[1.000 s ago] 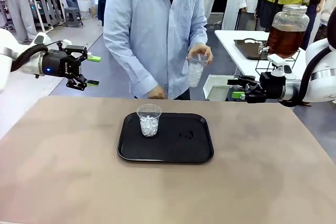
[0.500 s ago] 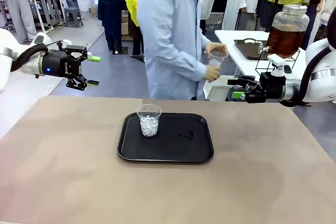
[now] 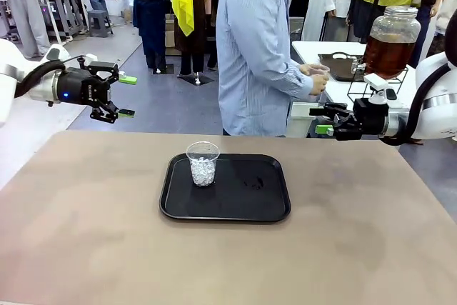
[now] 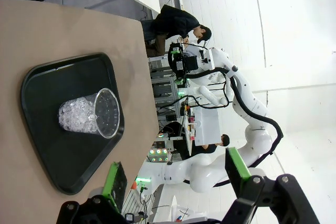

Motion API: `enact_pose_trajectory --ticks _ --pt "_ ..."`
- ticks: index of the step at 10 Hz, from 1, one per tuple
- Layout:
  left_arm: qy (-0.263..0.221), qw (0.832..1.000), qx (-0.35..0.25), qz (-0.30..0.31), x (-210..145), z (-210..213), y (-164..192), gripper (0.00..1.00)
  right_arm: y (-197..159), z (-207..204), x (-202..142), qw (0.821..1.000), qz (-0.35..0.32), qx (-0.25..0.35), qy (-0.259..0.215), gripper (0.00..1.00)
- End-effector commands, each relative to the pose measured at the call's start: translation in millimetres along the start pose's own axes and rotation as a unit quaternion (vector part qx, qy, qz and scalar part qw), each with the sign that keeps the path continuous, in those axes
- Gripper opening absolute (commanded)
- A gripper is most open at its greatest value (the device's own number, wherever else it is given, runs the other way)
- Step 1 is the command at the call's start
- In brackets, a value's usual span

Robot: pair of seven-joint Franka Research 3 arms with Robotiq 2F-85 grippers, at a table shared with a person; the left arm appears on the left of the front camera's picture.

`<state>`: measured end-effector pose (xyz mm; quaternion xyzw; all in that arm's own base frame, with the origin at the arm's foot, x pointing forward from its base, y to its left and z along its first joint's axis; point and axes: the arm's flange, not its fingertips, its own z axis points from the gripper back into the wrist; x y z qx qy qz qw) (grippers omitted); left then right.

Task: Pour the drink into the iced cup.
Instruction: Pick up the iced cup indicated by the human and present it to them.

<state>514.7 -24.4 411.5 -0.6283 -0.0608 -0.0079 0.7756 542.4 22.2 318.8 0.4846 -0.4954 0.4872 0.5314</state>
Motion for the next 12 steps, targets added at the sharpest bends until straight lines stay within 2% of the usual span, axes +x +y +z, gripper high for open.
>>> enact_pose_trajectory --ticks 1,12 --pt "-0.002 1.000 0.000 -0.001 -0.7 -0.4 -1.5 1.00 -1.0 -0.1 2.9 1.000 0.001 0.002 0.000 1.00" --pt "-0.002 1.000 0.000 -0.001 -0.7 -0.4 -1.5 1.00 -1.0 -0.1 2.9 1.000 0.001 0.002 0.000 1.00"
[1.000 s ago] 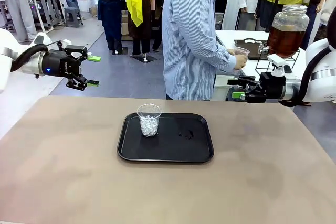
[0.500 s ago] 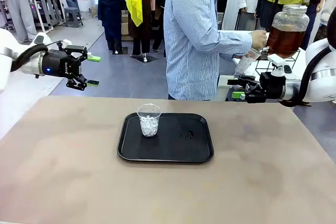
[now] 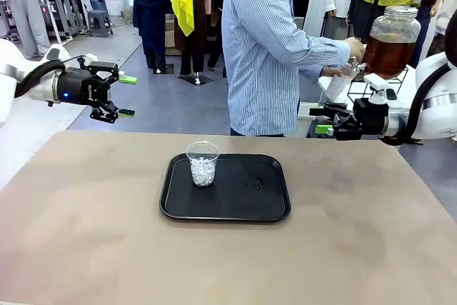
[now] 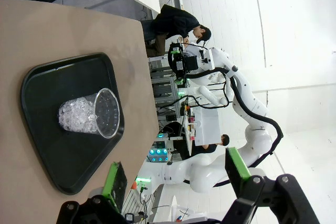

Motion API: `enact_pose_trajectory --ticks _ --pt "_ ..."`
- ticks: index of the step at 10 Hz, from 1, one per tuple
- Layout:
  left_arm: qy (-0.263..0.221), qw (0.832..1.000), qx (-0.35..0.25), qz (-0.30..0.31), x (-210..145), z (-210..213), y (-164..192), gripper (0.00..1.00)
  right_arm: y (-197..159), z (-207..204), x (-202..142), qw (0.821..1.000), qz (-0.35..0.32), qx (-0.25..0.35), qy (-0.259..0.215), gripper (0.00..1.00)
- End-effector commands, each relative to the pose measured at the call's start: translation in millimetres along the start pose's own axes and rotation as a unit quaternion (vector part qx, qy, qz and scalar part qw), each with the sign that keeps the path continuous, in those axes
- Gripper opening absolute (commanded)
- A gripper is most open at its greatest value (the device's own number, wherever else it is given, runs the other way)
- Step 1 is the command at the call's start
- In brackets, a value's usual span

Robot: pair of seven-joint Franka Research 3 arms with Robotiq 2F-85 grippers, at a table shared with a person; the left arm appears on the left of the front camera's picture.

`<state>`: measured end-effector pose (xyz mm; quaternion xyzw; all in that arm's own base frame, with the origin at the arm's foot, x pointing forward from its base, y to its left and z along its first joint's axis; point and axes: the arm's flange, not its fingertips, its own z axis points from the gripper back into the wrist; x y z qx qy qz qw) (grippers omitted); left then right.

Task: Pour the drink into the iced cup.
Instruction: Pick up the iced cup indicated by the human and present it to them.

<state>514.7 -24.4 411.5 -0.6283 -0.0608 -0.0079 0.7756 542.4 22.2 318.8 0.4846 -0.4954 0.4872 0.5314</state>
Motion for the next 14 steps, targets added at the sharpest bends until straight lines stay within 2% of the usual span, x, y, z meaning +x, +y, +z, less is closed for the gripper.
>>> enact_pose_trajectory --ticks 1,14 --pt "-0.002 1.000 0.000 -0.001 -0.7 -0.4 -1.5 1.00 -1.0 -0.1 2.9 1.000 0.001 0.002 0.000 1.00" --pt "-0.002 1.000 0.000 -0.001 -0.7 -0.4 -1.5 1.00 -1.0 -0.1 2.9 1.000 0.001 0.002 0.000 1.00"
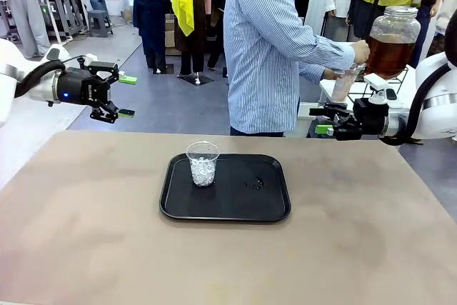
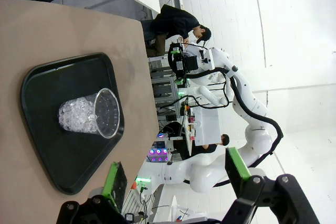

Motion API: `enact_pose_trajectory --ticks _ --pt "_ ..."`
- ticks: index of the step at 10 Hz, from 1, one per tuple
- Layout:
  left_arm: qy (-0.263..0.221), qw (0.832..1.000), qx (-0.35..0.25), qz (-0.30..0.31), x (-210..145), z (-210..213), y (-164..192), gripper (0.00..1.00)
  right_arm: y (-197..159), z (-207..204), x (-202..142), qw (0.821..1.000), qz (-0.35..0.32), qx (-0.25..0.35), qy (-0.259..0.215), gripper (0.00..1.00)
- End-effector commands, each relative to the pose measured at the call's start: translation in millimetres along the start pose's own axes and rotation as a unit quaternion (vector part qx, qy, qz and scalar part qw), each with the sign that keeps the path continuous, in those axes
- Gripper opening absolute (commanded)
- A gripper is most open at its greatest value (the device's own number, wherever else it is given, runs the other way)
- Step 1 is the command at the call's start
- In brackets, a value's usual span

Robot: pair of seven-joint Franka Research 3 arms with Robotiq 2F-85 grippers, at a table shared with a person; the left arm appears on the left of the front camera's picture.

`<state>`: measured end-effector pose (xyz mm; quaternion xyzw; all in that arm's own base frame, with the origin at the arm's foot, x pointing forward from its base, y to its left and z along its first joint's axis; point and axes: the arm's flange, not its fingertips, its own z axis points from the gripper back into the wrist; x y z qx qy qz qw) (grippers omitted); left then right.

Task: Pour the drink into the iced cup.
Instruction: Pick up the iced cup indicated by the human and present it to them.

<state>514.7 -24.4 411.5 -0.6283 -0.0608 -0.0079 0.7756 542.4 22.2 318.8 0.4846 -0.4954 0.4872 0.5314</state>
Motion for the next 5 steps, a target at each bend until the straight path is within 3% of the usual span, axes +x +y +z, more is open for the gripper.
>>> enact_pose_trajectory --ticks 1,5 --pt "-0.002 1.000 0.000 -0.001 -0.7 -0.4 -1.5 1.00 -1.0 -0.1 2.9 1.000 0.001 0.002 0.000 1.00" --pt "-0.002 1.000 0.000 -0.001 -0.7 -0.4 -1.5 1.00 -1.0 -0.1 2.9 1.000 0.001 0.002 0.000 1.00"
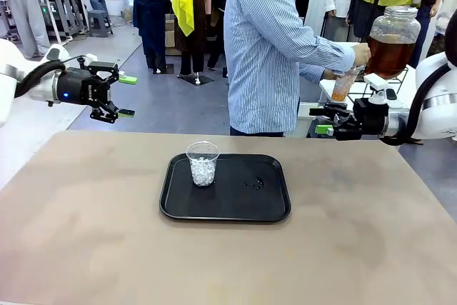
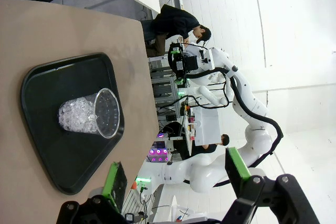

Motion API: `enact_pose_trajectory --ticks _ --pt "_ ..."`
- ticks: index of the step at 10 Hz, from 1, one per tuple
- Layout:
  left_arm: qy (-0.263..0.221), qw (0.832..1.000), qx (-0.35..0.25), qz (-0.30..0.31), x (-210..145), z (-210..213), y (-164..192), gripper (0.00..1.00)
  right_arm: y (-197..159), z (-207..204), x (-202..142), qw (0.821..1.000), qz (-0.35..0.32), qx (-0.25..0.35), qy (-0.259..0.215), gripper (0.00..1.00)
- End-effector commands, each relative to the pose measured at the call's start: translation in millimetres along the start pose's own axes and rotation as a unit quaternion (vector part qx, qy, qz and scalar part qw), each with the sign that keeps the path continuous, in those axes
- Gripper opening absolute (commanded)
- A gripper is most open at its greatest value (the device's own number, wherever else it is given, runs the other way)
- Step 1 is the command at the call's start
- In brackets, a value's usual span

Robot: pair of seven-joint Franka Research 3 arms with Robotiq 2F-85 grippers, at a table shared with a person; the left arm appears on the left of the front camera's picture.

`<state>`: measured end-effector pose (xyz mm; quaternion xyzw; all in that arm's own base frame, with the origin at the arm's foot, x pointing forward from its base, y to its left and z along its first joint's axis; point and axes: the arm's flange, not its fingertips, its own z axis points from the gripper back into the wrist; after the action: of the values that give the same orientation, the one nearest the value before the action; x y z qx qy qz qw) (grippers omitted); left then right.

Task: Pour the drink into the iced cup.
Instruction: Pick up the iced cup indicated by the human and present it to them.

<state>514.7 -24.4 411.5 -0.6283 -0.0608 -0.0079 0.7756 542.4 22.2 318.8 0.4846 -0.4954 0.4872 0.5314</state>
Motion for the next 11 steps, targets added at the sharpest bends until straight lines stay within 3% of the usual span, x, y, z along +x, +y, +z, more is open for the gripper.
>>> enact_pose_trajectory --ticks 1,11 --pt "-0.002 1.000 0.000 -0.001 -0.7 -0.4 -1.5 1.00 -1.0 -0.1 2.9 1.000 0.001 0.002 0.000 1.00" --pt "-0.002 1.000 0.000 -0.001 -0.7 -0.4 -1.5 1.00 -1.0 -0.1 2.9 1.000 0.001 0.002 0.000 1.00"
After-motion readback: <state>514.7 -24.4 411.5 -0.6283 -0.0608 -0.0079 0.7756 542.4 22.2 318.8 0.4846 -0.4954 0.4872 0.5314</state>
